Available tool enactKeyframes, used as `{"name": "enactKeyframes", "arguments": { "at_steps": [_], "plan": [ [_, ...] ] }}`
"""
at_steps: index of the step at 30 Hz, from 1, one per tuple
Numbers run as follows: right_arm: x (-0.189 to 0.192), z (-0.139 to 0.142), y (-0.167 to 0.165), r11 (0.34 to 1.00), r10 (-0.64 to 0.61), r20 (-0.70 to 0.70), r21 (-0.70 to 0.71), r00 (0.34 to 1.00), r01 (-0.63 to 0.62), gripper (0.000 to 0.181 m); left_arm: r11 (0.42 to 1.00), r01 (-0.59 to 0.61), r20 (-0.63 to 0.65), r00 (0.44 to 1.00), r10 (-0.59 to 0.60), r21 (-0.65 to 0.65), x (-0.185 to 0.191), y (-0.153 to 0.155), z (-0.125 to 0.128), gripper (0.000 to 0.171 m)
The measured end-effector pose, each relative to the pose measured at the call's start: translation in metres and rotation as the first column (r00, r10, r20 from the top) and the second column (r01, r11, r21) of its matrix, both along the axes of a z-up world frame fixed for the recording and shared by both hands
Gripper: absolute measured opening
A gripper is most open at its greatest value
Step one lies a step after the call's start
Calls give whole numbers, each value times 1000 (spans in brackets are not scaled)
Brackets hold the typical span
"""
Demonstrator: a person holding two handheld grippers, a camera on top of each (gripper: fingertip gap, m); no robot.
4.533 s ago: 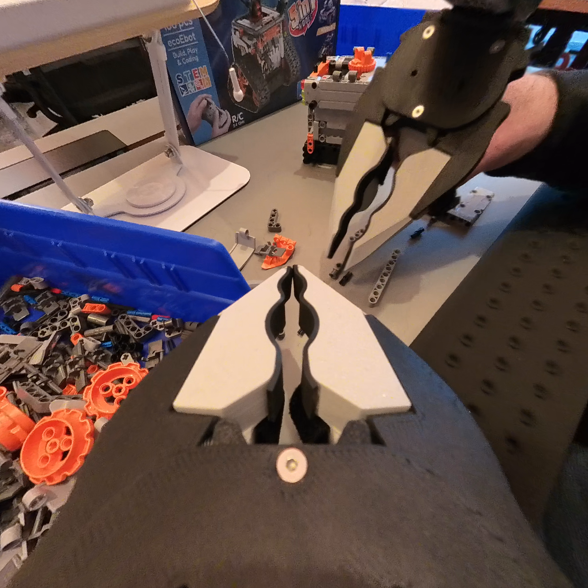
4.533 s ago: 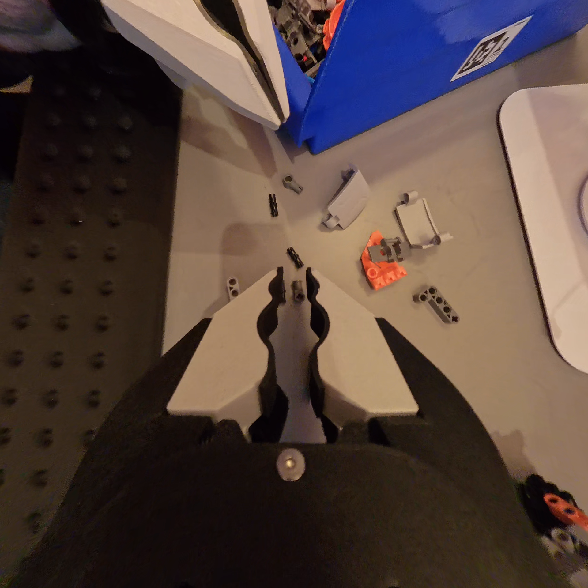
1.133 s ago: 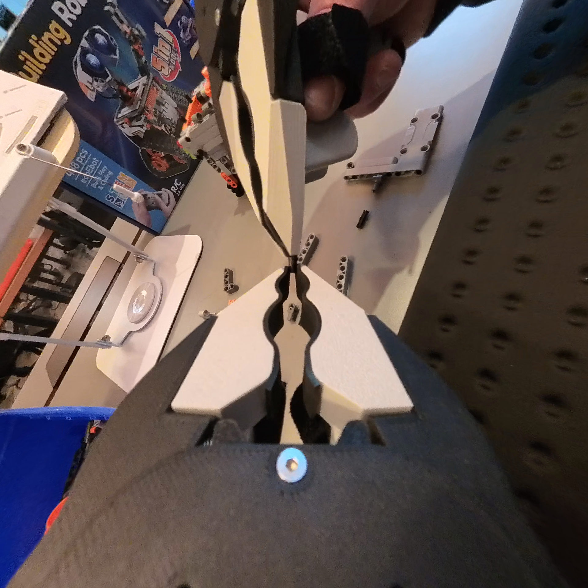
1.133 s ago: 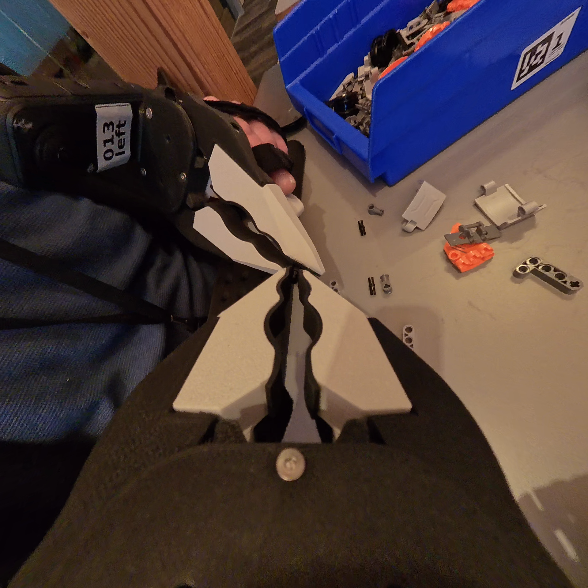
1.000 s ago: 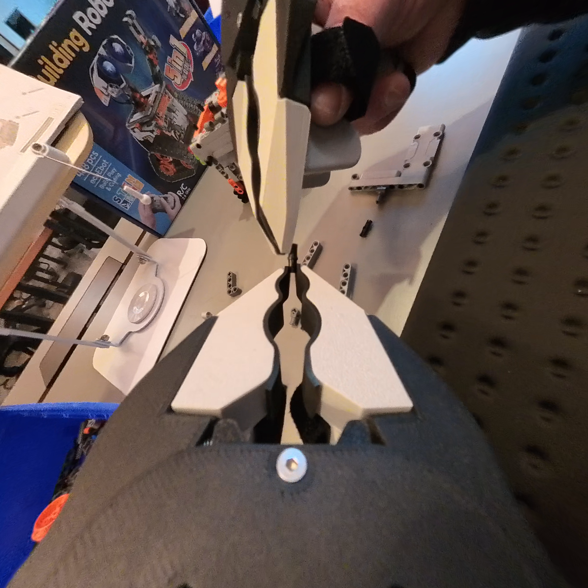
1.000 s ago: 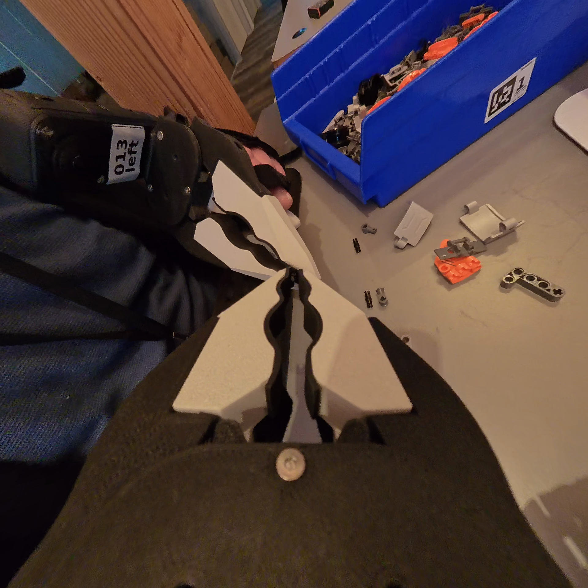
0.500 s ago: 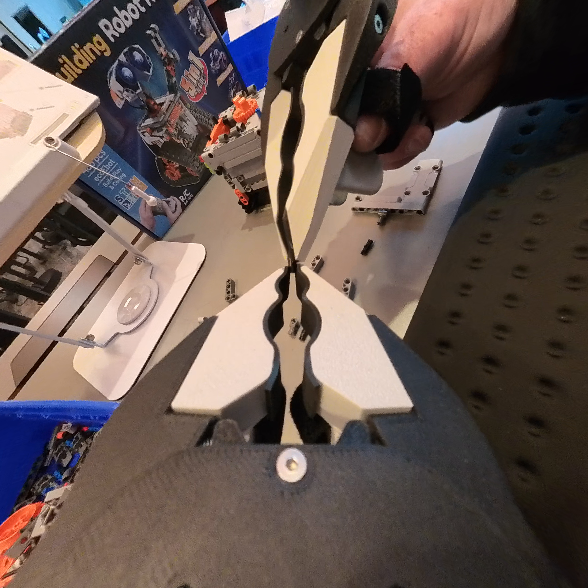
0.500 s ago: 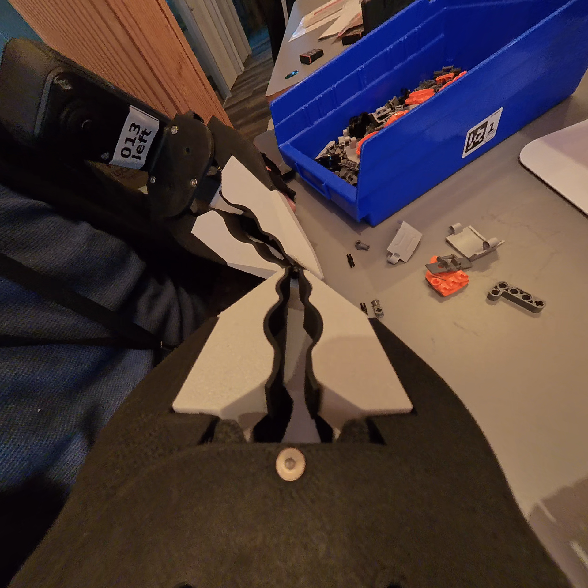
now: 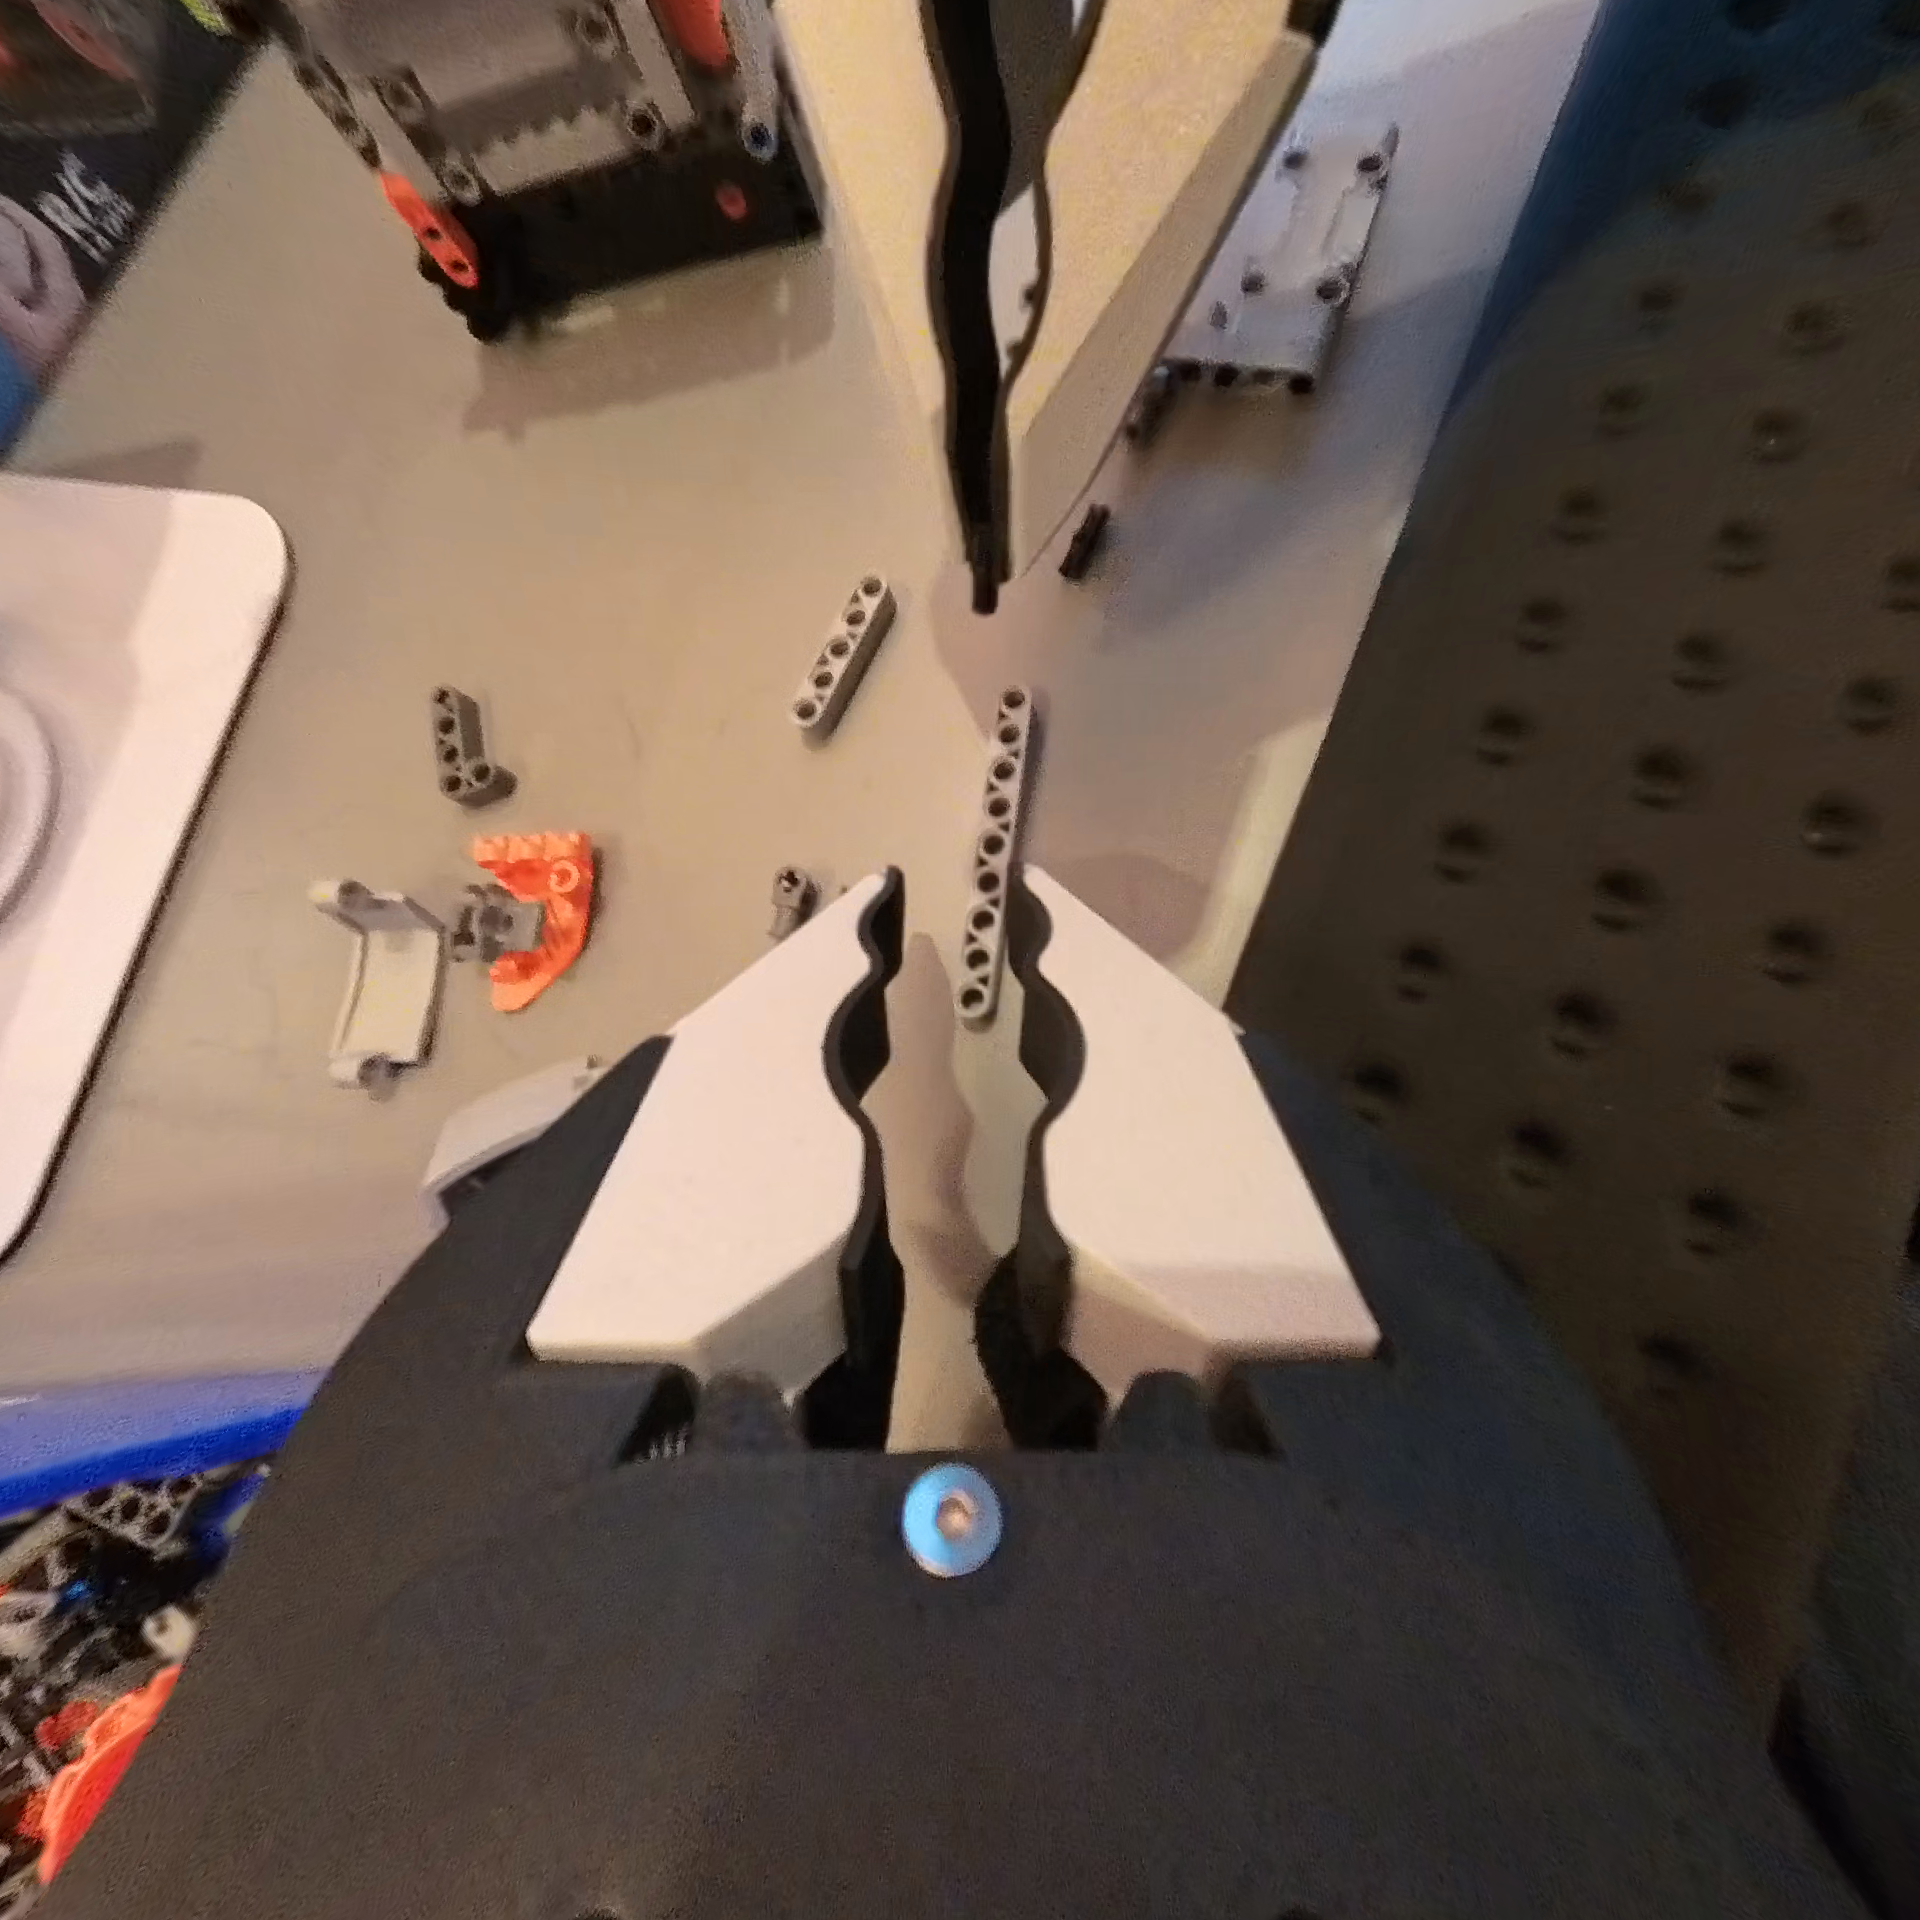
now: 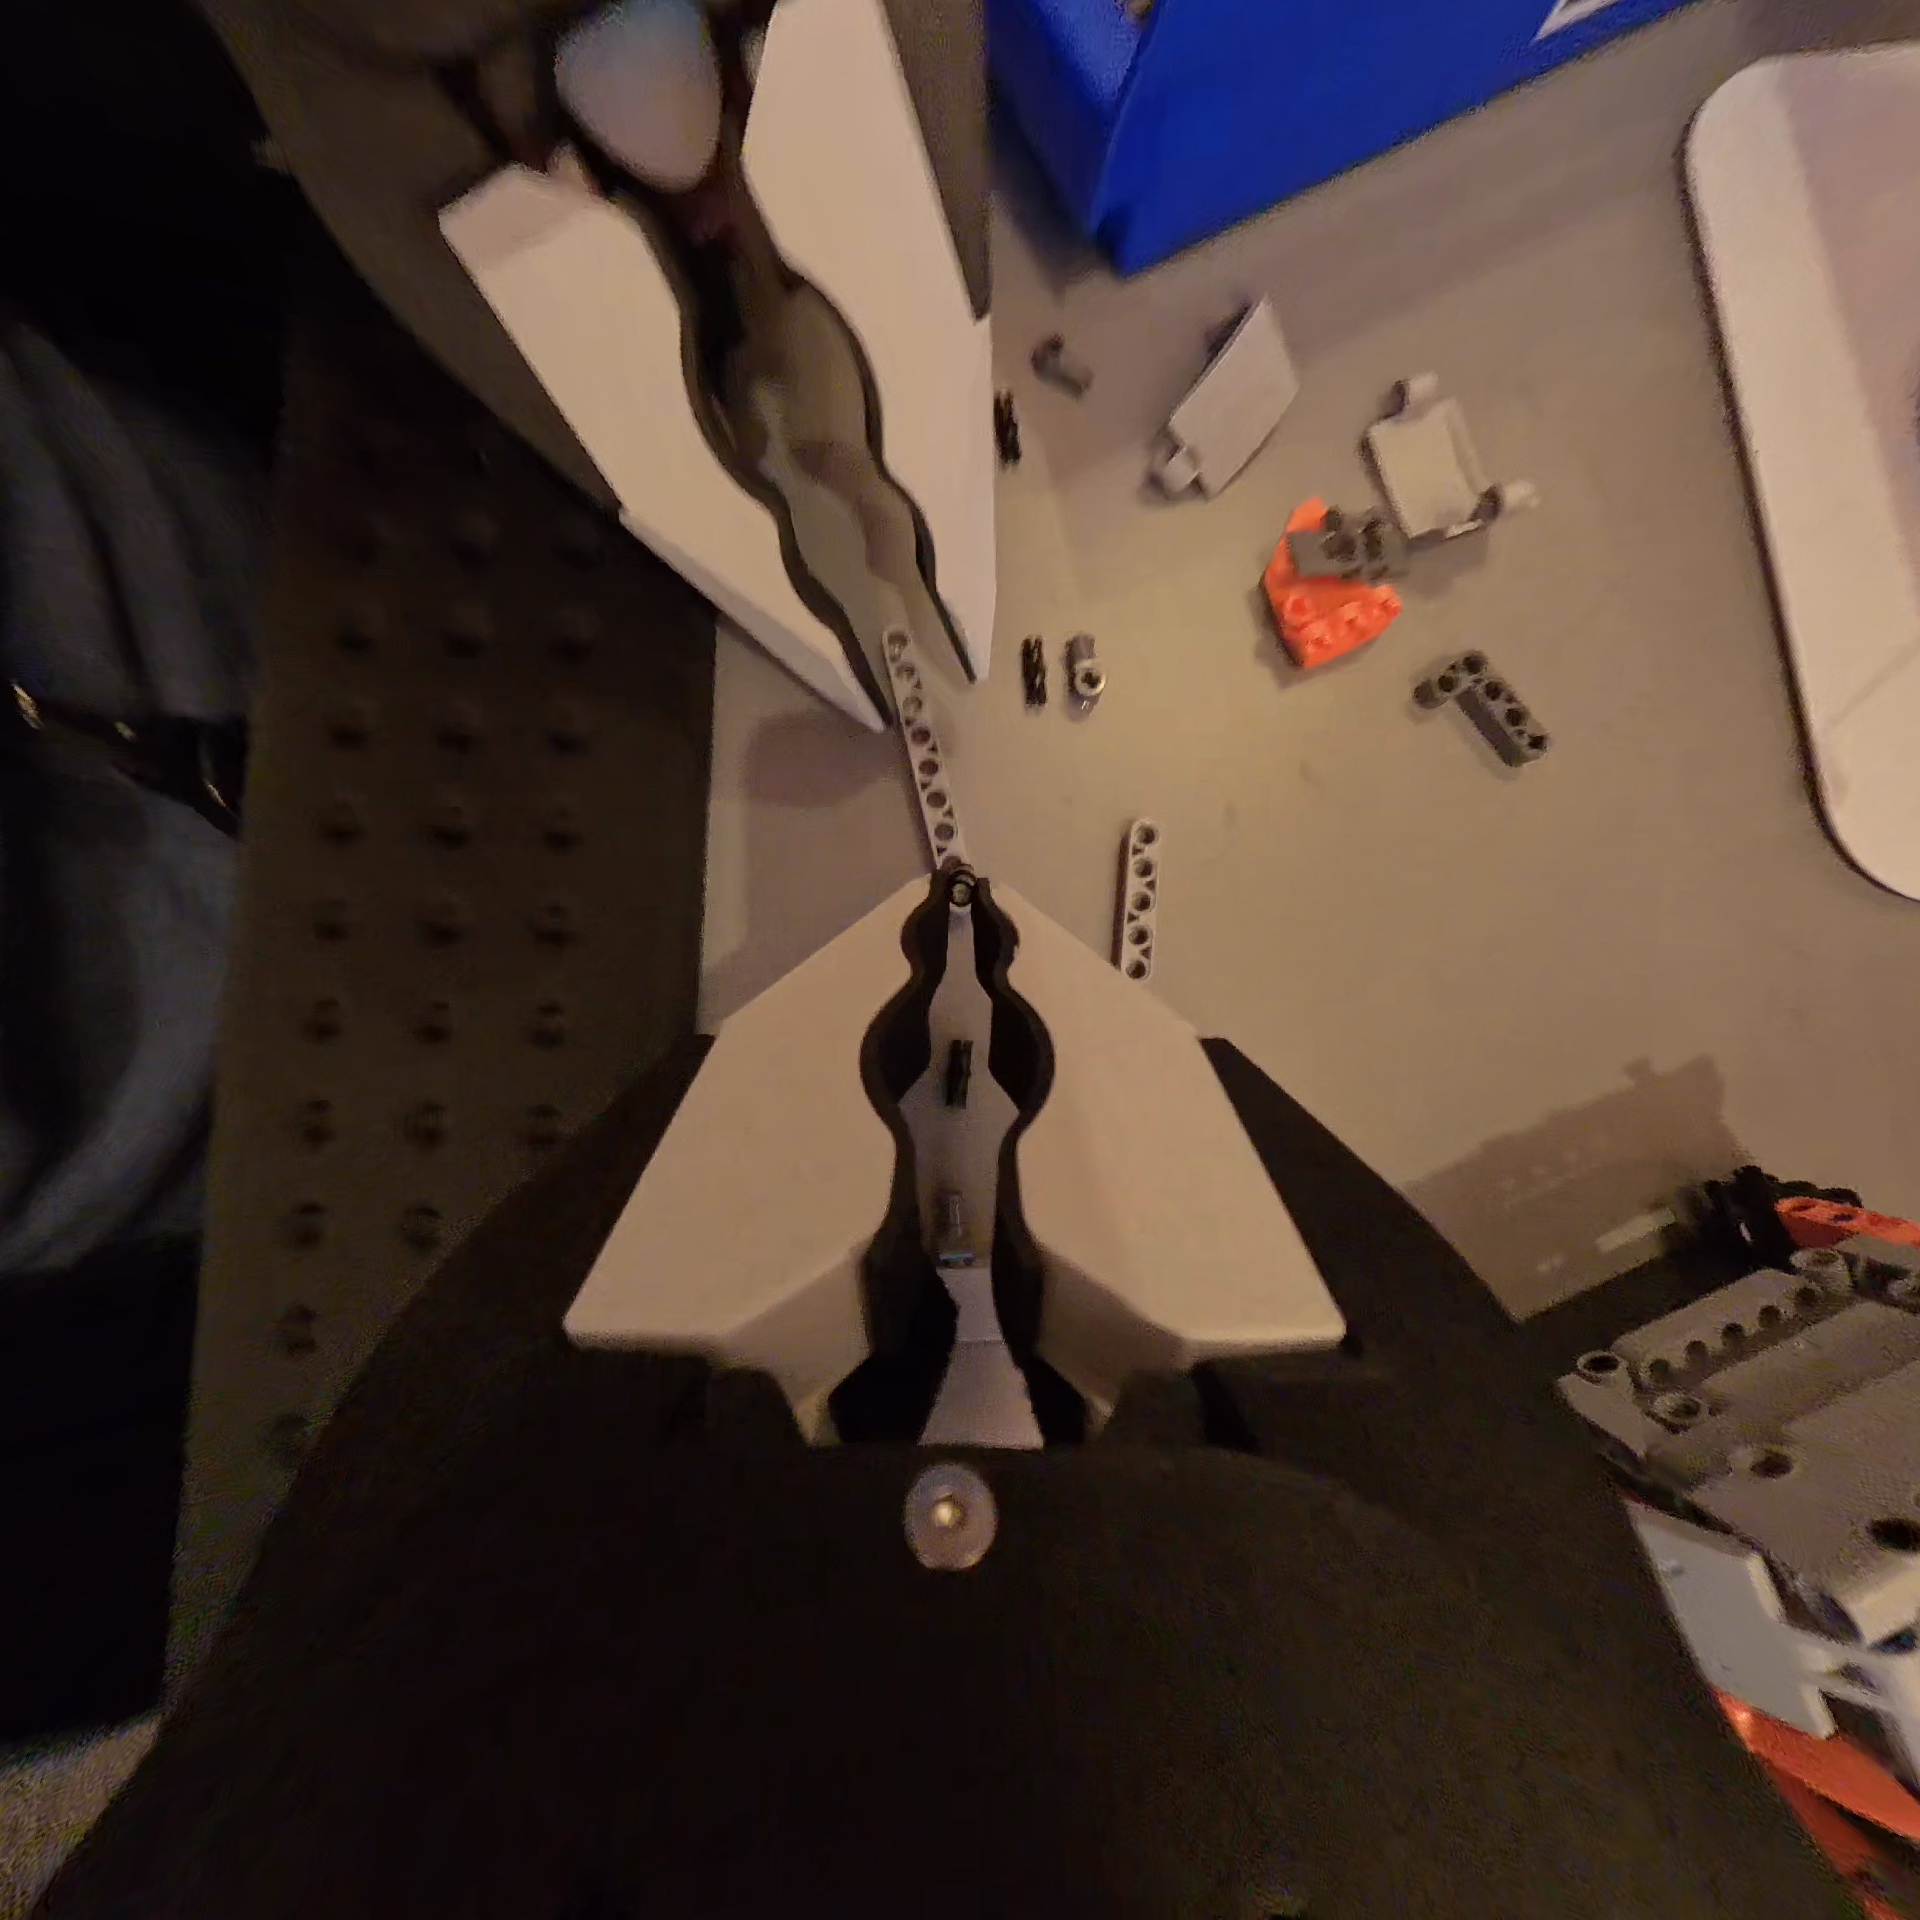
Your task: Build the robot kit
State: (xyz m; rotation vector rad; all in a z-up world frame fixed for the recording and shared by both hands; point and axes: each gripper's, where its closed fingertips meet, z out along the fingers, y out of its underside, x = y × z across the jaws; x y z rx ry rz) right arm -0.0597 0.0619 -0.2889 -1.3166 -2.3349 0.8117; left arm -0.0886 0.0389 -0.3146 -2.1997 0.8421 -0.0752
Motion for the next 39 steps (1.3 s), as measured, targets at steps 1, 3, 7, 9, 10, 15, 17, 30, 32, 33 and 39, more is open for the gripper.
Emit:
{"name": "enactKeyframes", "arguments": {
  "at_steps": [1,3,7,9,10,15,17,30,32,33,39],
  "plan": [
    [1,-6,0,999,16,27,37,999,-17,1,1000,3,5,1000,-3,-27,-1,-2,-4,17],
    [1,-16,0,995,43,66,89,997,-49,1,999,-5,9,1000,6,-53,-3,-3,-8,15],
    [0,-28,0,984,71,119,157,990,-89,1,996,3,-3,1000,-3,-93,-3,-5,-16,7],
    [0,-33,1,976,81,148,191,986,-108,1,995,6,7,1000,-5,-99,-2,-5,-16,6],
    [1,-36,2,970,85,166,211,982,-119,1,995,7,16,1000,-5,-103,-2,-5,-16,6],
    [-2,-32,4,960,99,161,244,982,-137,1,994,10,35,999,-6,-111,-2,-5,-16,6],
    [-5,-30,5,961,103,159,239,982,-139,1,993,11,43,999,-7,-115,-2,-5,-16,5],
    [-4,-32,6,930,171,247,279,954,-239,1,993,13,48,999,-8,-115,-1,-4,-17,5],
    [-4,-32,6,925,188,264,276,946,-261,0,993,13,50,999,-7,-116,-1,-4,-17,6],
    [-4,-32,6,920,201,272,278,941,-276,0,993,12,50,999,-7,-116,-1,-4,-17,5],
    [-1,-37,4,904,248,340,254,907,-343,0,993,18,47,999,-12,-115,0,-5,-17,6]
  ]
}}
